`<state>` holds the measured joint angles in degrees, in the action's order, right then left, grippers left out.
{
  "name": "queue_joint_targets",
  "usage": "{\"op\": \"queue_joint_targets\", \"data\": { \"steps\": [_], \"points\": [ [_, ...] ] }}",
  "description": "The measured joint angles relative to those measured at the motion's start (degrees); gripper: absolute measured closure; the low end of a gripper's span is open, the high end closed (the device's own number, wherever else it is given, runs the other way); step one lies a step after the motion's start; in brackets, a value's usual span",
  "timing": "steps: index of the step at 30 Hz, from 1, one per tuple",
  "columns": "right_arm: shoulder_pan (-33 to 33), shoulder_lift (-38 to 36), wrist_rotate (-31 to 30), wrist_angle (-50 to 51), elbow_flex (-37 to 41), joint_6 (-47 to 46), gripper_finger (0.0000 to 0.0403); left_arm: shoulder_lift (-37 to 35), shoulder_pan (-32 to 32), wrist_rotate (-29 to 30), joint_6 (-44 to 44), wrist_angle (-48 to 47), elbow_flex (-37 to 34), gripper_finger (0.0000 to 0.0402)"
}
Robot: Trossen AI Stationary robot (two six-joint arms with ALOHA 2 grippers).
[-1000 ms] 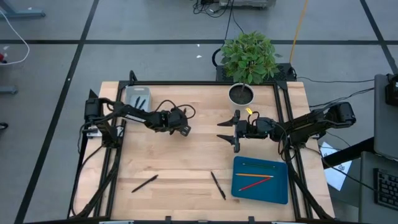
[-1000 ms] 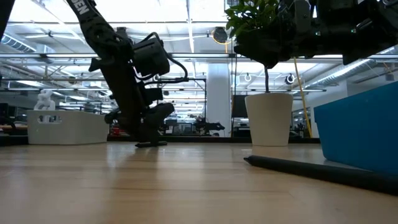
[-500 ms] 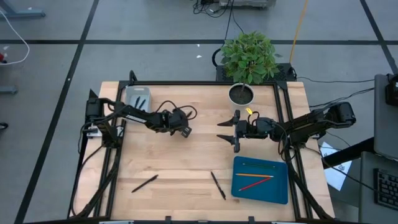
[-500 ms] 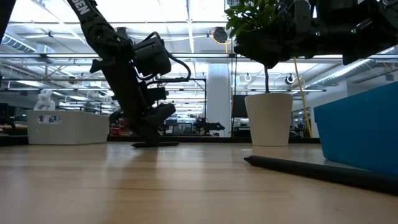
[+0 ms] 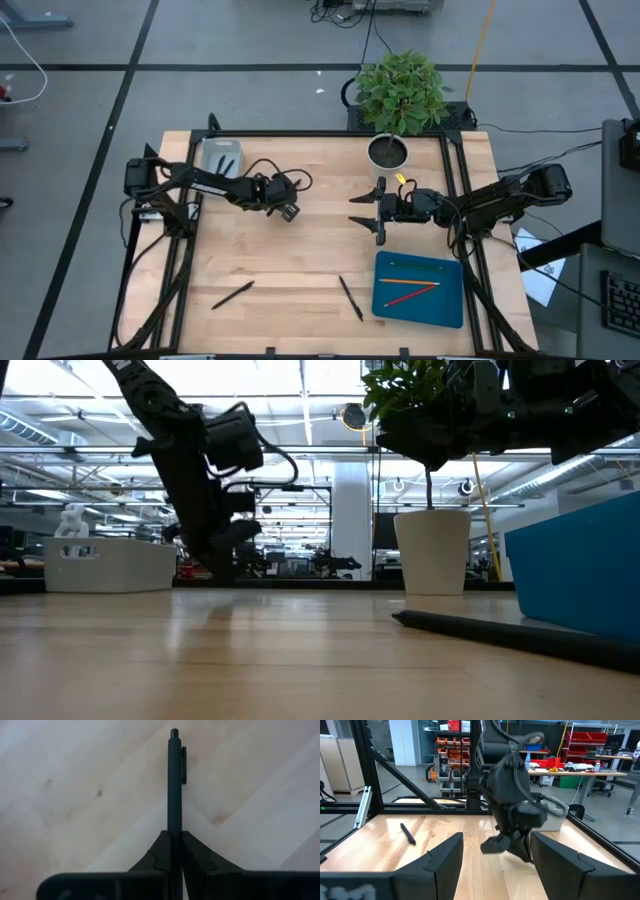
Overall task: Sort pens & pencils
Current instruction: Put the black pen into the white bin
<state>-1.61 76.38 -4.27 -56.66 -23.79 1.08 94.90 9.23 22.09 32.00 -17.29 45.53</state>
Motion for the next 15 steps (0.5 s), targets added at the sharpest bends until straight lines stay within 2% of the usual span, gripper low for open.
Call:
{"op": "queue_joint_targets", "data": {
  "steps": [5, 10, 15],
  "points": [
    [0.0, 0.0, -0.01, 0.07, 0.0, 0.0, 0.0184, -4.23, -0.68, 0.11, -0.39, -2.51, 0.05, 0.0383],
    [0.0, 0.0, -0.01, 0.34, 0.0, -0.08, 0.0184, -9.07, -3.16, -0.7, -5.0, -2.36, -0.1, 0.0383],
    [0.0, 0.0, -0.01, 1.14, 0.0, -0.39, 0.0184, -15.01, -8.05, -1.38, -11.16, 3.44, -0.12, 0.0383]
  ]
}}
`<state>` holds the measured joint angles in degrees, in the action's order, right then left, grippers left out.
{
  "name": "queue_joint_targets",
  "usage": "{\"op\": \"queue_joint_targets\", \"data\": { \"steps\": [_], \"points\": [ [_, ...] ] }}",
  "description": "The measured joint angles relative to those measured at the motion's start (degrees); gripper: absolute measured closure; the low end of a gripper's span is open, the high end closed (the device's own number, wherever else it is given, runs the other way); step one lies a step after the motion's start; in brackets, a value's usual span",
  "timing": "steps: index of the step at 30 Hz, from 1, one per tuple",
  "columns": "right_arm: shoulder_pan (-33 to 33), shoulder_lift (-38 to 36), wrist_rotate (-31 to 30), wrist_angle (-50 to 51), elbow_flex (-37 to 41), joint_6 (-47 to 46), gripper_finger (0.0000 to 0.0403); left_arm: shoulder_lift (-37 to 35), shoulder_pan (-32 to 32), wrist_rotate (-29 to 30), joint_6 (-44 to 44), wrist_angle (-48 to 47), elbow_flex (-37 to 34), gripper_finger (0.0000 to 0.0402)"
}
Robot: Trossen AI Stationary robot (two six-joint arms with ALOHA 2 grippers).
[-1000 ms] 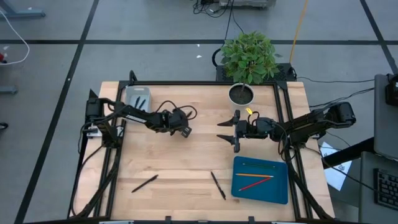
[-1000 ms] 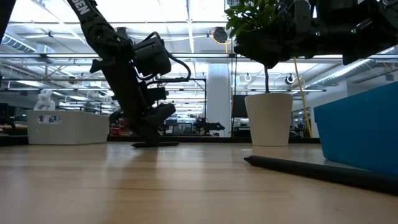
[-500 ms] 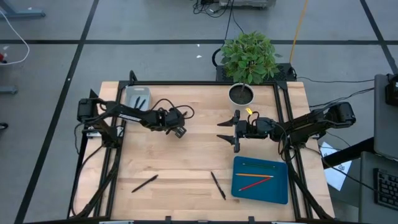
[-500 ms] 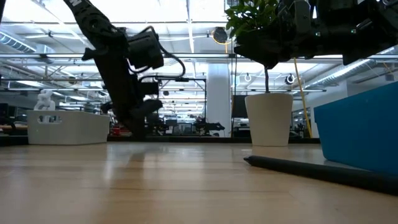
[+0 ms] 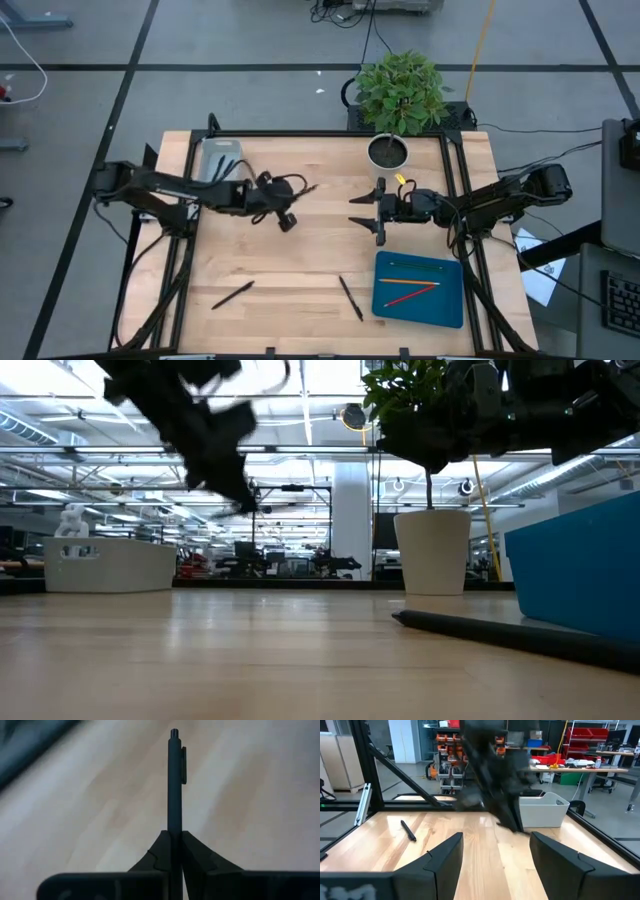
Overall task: Sort pens & pencils
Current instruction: Put the black pen into the white bin
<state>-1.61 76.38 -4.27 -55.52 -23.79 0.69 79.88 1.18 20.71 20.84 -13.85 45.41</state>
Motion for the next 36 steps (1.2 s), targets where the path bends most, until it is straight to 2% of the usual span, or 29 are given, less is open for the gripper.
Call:
{"op": "queue_joint_targets", "data": {
  "steps": [4, 9, 17, 22, 26, 36],
  "points": [
    [0.0, -0.02, 0.0, 0.31, 0.0, 0.0, 0.0184, -4.25, -5.4, -0.53, -7.53, 11.02, -1.5, 0.0383],
    [-0.01, -0.02, 0.0, 0.46, -0.02, 0.0, 0.0184, -10.15, -10.69, -5.17, -18.69, 30.1, -8.39, 0.0383],
    [-0.89, -0.02, 0.02, -2.28, 0.01, 0.97, 0.0184, -25.4, -11.82, -5.19, -21.87, 48.8, -23.64, 0.0383],
    [-2.5, -0.02, 0.04, -5.04, 0.04, 4.81, 0.0184, -34.04, -10.44, -3.91, -21.64, 52.55, -31.06, 0.0383],
    [-3.17, -0.02, 0.04, -6.76, 0.0, 6.14, 0.0184, -36.76, -9.54, -3.03, -21.19, 52.86, -33.58, 0.0383],
    [-3.15, -0.02, 0.03, -6.22, 0.0, 6.03, 0.0184, -36.66, -8.76, -2.41, -20.7, 53.41, -34.14, 0.0383]
  ]
}}
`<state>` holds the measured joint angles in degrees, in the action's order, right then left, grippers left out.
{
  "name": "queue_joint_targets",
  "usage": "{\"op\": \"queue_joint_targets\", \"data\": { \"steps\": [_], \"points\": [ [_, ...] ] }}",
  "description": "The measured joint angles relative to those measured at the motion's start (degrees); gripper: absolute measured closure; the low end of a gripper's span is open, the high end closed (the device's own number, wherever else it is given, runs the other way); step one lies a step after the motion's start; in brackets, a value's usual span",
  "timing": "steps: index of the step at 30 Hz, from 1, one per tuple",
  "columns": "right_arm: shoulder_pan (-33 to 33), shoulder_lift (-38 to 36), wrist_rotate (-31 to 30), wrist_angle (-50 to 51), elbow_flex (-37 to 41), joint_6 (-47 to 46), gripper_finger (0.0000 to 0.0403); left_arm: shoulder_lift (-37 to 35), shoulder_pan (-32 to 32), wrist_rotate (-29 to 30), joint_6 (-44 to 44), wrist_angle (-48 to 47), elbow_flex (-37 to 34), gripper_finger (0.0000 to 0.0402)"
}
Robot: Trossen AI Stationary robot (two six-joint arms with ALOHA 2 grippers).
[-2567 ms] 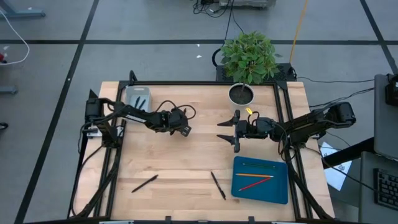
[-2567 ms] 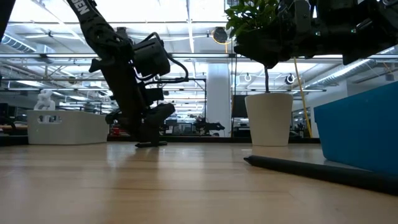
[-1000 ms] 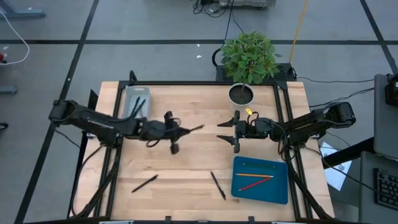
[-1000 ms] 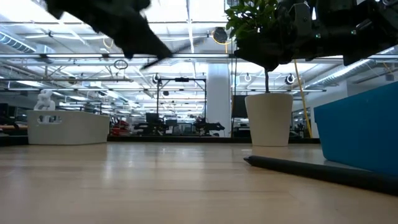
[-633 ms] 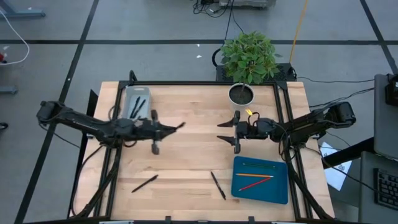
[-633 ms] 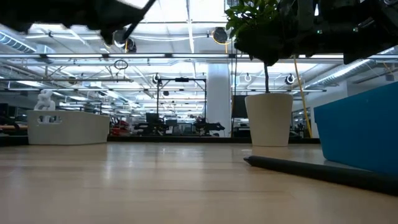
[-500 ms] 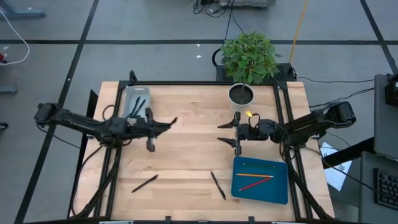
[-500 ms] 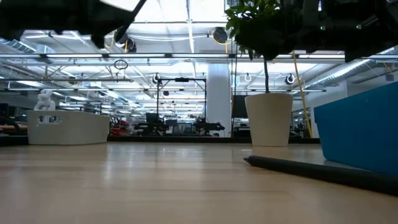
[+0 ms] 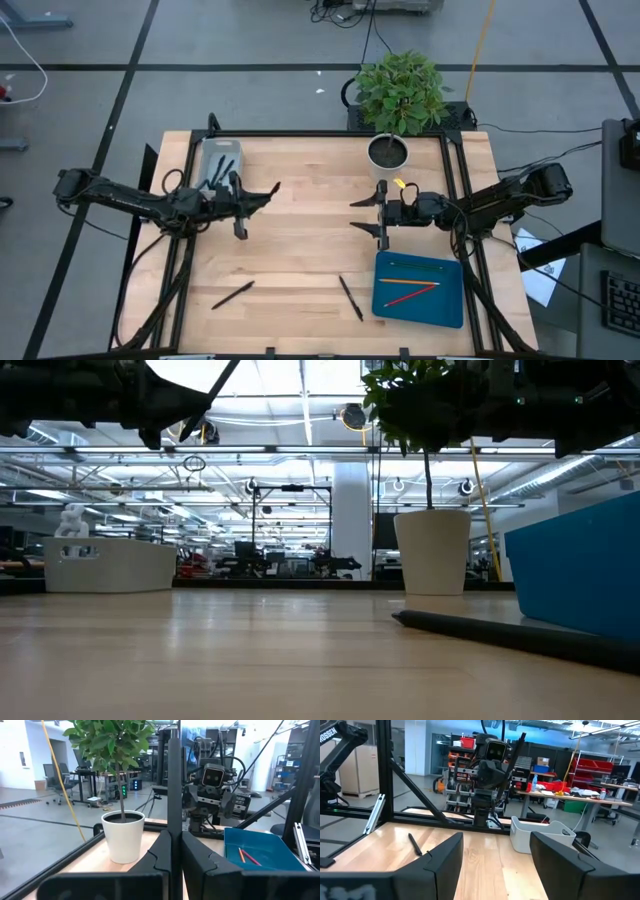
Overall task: Sort pens & pencils
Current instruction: Put the black pen into the white bin
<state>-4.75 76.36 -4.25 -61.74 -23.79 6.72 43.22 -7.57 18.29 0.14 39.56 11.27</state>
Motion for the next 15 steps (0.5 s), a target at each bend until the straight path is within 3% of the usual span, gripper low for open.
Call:
{"op": "queue_joint_targets", "data": {
  "steps": [15],
  "points": [
    [0.02, 0.0, -0.01, 0.31, 0.0, -0.04, 0.0184, 0.0, 0.0, 0.03, -0.03, -0.43, 0.04, 0.0383]
  ]
}}
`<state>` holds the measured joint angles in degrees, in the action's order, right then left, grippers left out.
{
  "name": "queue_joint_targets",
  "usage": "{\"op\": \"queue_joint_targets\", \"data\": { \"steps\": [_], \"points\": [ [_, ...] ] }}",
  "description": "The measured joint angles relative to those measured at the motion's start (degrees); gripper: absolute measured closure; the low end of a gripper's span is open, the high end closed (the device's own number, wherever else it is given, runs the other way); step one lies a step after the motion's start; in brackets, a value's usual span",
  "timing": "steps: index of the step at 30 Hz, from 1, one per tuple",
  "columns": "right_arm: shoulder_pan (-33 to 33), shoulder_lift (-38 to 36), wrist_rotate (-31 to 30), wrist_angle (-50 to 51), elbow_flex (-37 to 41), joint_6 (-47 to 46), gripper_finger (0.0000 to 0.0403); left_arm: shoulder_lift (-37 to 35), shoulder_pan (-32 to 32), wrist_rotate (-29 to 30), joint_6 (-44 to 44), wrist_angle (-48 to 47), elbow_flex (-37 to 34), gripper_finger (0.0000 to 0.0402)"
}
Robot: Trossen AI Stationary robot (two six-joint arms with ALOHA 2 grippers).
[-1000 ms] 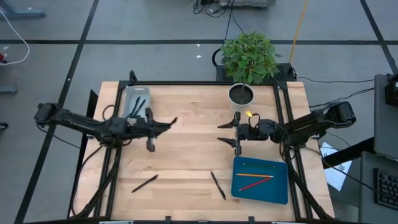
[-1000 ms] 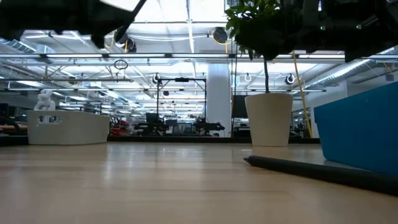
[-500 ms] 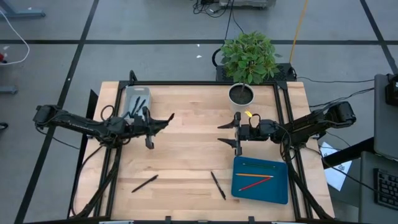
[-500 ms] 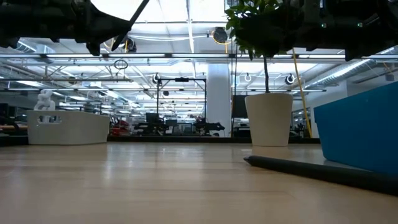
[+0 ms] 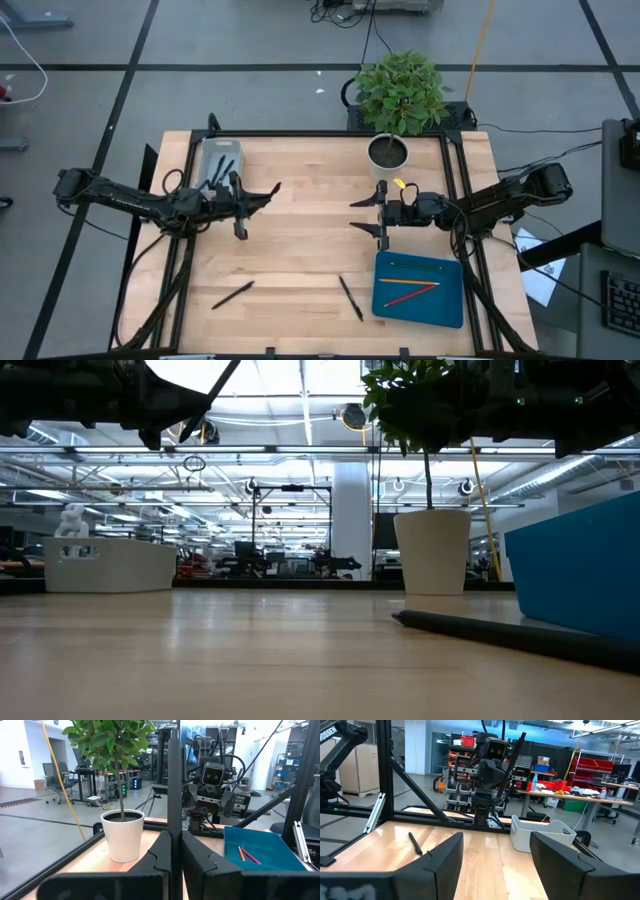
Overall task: Sort pens & pencils
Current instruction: Put the black pen into the white bin
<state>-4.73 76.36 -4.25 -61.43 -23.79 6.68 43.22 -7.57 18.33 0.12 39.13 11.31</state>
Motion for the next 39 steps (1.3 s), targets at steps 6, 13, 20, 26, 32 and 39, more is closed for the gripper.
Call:
{"op": "queue_joint_targets", "data": {
  "steps": [6, 13, 20, 26, 32, 39],
  "points": [
    [0.0, 0.0, 0.0, 0.0, 0.0, -0.02, 0.0184, 0.0, 0.0, 0.0, -0.02, -0.04, 0.0, 0.0383],
    [0.0, 0.0, 0.0, 0.07, 0.0, -0.03, 0.0184, 0.0, 0.0, 0.01, -0.04, -0.12, 0.02, 0.0383],
    [0.0, 0.0, 0.0, 0.48, 0.0, -0.04, 0.0184, 0.0, -0.02, 3.29, 0.03, -1.13, 0.05, 0.0383],
    [0.02, 0.0, 0.0, 0.51, 0.0, -1.02, 0.0184, 0.0, -0.02, 28.06, 3.31, -9.27, 0.05, 0.0383],
    [0.04, 0.0, 0.0, 1.1, 0.0, -1.29, 0.0184, 0.0, 0.0, 50.21, 8.52, -17.15, 0.05, 0.0383],
    [0.04, 0.0, 0.0, 1.73, 0.0, -2.81, 0.0184, 0.0, 0.09, 61.52, 11.24, -21.7, 0.05, 0.0383]
  ]
}}
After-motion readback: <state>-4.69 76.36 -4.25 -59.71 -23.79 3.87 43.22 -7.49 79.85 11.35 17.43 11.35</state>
